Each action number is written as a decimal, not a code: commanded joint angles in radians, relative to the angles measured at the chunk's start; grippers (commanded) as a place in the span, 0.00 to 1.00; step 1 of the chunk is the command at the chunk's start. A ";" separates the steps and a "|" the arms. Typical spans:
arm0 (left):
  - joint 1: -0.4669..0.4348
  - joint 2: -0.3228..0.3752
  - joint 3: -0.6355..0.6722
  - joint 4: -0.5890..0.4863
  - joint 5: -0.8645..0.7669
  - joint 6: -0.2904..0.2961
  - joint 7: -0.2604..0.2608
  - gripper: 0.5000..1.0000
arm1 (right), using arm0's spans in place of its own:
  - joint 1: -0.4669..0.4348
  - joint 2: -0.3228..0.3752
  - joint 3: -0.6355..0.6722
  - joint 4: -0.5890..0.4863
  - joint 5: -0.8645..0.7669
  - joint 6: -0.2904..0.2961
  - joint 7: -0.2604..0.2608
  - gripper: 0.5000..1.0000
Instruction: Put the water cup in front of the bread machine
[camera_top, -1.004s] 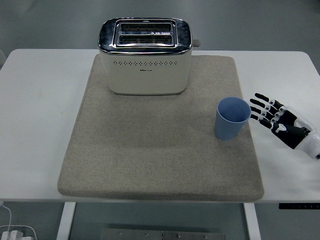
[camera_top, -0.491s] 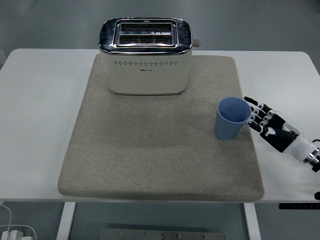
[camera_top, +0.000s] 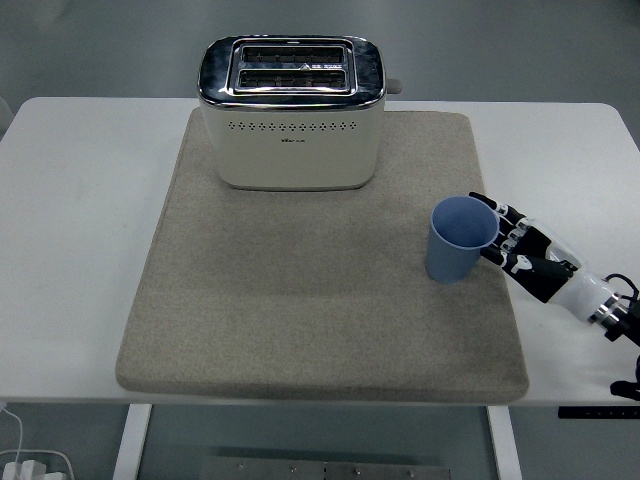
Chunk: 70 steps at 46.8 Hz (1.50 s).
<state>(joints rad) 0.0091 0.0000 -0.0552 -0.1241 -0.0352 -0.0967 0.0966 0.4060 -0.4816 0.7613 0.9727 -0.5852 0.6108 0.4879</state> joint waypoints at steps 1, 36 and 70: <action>0.000 0.000 0.000 0.000 0.000 0.000 0.000 1.00 | 0.004 0.009 0.001 0.000 -0.019 0.000 0.000 0.86; 0.000 0.000 0.000 0.000 0.000 0.000 0.000 1.00 | 0.019 0.054 0.006 0.000 -0.142 0.000 0.020 0.86; 0.000 0.000 0.000 0.000 0.000 0.000 0.000 1.00 | 0.031 0.081 0.006 0.000 -0.177 0.000 0.037 0.64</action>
<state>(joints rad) 0.0093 0.0000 -0.0552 -0.1242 -0.0352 -0.0966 0.0966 0.4373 -0.4020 0.7668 0.9725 -0.7608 0.6109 0.5155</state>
